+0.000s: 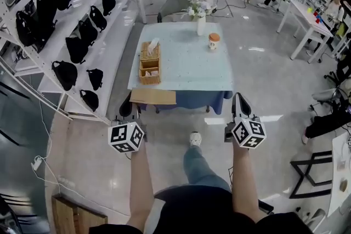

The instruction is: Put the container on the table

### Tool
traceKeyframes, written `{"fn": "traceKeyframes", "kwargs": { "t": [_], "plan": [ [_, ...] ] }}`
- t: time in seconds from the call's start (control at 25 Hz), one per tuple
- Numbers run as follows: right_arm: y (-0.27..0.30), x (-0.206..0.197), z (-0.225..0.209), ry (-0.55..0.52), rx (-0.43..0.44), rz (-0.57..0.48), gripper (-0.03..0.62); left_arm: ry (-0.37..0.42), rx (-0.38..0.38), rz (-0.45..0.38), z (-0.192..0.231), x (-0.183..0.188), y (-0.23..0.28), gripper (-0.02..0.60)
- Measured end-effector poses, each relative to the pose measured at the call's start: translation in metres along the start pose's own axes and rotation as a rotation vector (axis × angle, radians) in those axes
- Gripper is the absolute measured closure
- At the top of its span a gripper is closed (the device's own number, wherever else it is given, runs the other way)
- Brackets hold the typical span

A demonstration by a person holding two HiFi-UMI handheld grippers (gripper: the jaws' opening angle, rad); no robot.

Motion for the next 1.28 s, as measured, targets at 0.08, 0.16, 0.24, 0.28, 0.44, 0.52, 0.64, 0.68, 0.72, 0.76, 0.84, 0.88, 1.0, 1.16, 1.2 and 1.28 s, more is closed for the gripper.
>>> {"fn": "traceKeyframes", "kwargs": {
  "t": [0.08, 0.16, 0.24, 0.28, 0.44, 0.52, 0.64, 0.68, 0.72, 0.76, 0.84, 0.88, 1.0, 1.16, 1.2, 1.28],
  "plan": [
    [0.034, 0.012, -0.012, 0.01, 0.012, 0.002, 0.595, 0.002, 0.01, 0.005, 0.001, 0.008, 0.032, 0.568],
    [0.068, 0.023, -0.023, 0.021, 0.017, 0.01, 0.595, 0.006, 0.017, 0.02, 0.002, 0.014, 0.064, 0.568],
    [0.104, 0.034, -0.035, 0.038, 0.022, 0.018, 0.595, 0.01, 0.022, 0.032, 0.003, 0.022, 0.098, 0.568],
    [0.122, 0.041, -0.04, 0.039, 0.026, 0.024, 0.595, 0.008, 0.024, 0.036, 0.004, 0.026, 0.116, 0.568],
    [0.195, 0.063, -0.06, 0.01, 0.046, 0.062, 0.595, -0.005, 0.026, 0.061, 0.006, 0.037, 0.195, 0.568],
    [0.234, 0.072, -0.074, 0.007, 0.053, 0.08, 0.595, -0.006, 0.021, 0.079, 0.007, 0.038, 0.237, 0.568],
    [0.296, 0.076, -0.094, -0.006, 0.064, 0.13, 0.595, -0.012, 0.026, 0.11, 0.012, 0.032, 0.297, 0.568],
    [0.315, 0.076, -0.1, -0.009, 0.068, 0.146, 0.595, -0.017, 0.025, 0.115, 0.013, 0.03, 0.315, 0.568],
    [0.332, 0.077, -0.106, -0.009, 0.072, 0.161, 0.595, -0.021, 0.021, 0.118, 0.013, 0.029, 0.332, 0.568],
    [0.348, 0.078, -0.111, -0.009, 0.076, 0.173, 0.595, -0.023, 0.015, 0.121, 0.012, 0.028, 0.348, 0.568],
    [0.376, 0.081, -0.118, -0.01, 0.083, 0.193, 0.595, -0.024, 0.003, 0.132, 0.011, 0.028, 0.376, 0.568],
    [0.388, 0.082, -0.12, -0.011, 0.086, 0.204, 0.595, -0.028, -0.001, 0.14, 0.012, 0.027, 0.388, 0.568],
    [0.416, 0.079, -0.125, -0.008, 0.095, 0.232, 0.595, -0.037, -0.005, 0.169, 0.014, 0.022, 0.416, 0.568],
    [0.442, 0.076, -0.132, 0.0, 0.106, 0.264, 0.595, -0.028, -0.008, 0.203, 0.012, 0.019, 0.441, 0.568],
    [0.446, 0.076, -0.132, 0.001, 0.11, 0.271, 0.595, -0.032, -0.01, 0.208, 0.012, 0.019, 0.446, 0.568],
    [0.453, 0.075, -0.132, 0.005, 0.117, 0.28, 0.595, -0.045, -0.017, 0.215, 0.012, 0.017, 0.455, 0.568]
  ]
}}
Point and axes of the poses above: the fingertips, and each gripper's own axes: y forward along the fingers, z to its left, x out of its top, the point moved 7 cm from there along -y, backward along the fingers, and after that the axes turned 12 degrees about z, right-handed, at the moved point
